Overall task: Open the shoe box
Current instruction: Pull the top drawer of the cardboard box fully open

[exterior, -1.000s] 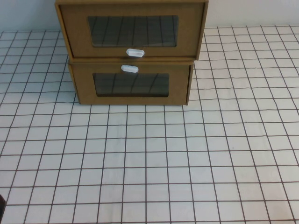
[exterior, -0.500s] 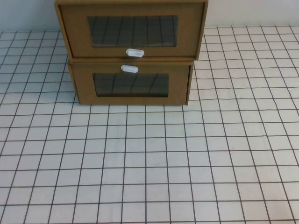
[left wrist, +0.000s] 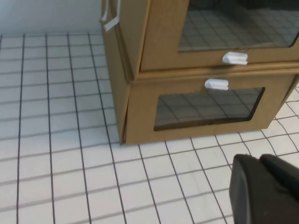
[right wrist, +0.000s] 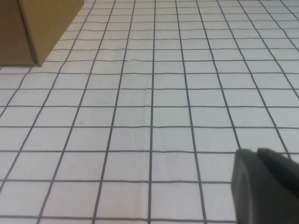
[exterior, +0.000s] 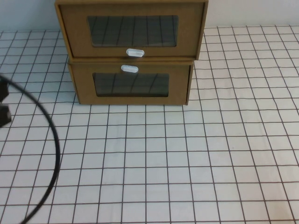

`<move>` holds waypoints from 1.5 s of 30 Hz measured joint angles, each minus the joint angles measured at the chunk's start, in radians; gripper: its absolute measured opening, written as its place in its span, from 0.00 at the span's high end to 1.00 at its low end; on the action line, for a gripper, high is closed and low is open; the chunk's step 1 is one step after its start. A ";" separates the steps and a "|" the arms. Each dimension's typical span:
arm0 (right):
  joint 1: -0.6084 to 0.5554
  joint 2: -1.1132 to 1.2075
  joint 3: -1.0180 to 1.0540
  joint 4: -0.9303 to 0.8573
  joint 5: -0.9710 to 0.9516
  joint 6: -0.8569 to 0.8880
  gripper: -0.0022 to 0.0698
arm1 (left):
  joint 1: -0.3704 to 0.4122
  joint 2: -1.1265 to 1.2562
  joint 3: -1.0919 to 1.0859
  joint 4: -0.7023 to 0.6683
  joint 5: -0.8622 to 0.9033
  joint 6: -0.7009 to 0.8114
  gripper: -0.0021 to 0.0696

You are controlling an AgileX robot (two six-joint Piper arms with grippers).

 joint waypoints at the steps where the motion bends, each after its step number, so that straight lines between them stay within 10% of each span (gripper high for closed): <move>1: 0.000 0.000 0.000 0.000 0.000 0.000 0.99 | 0.000 0.051 -0.050 -0.021 0.006 0.043 0.97; 27: 0.000 0.000 0.000 0.000 0.000 0.000 0.99 | 0.000 1.157 -1.361 -0.298 0.397 0.295 0.97; 45: 0.000 0.000 0.000 0.426 -0.255 0.000 0.99 | -0.009 1.329 -1.489 -0.328 0.429 0.291 0.97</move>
